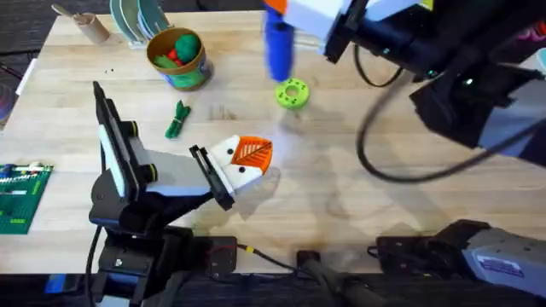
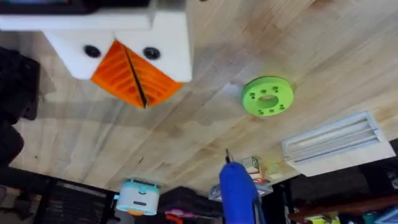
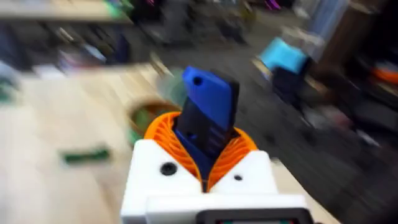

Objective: Pick up the gripper from the table and insert it into the empty holder that is missing its gripper. Then pick up a screw, insert it into the mounting hole, and use the screwdriver to tighten it. Finally, clean up the table by picking up the vegetable and placing it into the bucket.

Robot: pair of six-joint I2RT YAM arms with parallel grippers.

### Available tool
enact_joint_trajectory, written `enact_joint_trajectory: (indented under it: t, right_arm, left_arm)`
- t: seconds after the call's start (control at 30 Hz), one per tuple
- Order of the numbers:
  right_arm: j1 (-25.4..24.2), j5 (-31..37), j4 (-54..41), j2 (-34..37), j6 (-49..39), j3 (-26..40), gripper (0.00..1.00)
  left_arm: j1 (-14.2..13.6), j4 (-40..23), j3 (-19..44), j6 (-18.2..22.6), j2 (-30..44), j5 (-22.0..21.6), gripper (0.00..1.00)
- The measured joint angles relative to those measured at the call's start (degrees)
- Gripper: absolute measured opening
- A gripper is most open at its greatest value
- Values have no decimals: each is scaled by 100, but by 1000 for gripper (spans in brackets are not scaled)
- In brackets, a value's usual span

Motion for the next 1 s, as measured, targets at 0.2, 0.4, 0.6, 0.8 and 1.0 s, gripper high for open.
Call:
enact_joint_trajectory:
  t: [0.2, 0.4, 0.6, 0.8, 1.0]
  right_arm:
    - [-1066, 939, -1949, 254, -2377, -2, 29]
    - [-1602, 2201, -3080, 380, -4691, -2, 29]
    - [-1606, 2847, -3424, 1101, -6340, -2, 29]
    - [-1592, 3028, -3151, 1960, -6970, -2, 29]
    - [-1453, 3148, -3042, 2339, -7242, -2, 100]
  left_arm:
    - [1, 0, 0, 0, 0, 0, 3]
    - [1, -2, 0, 0, 0, 0, 3]
    - [-1, 0, 0, 0, 0, 0, 3]
    - [1, 0, 0, 0, 0, 0, 3]
    - [0, 0, 0, 0, 0, 0, 3]
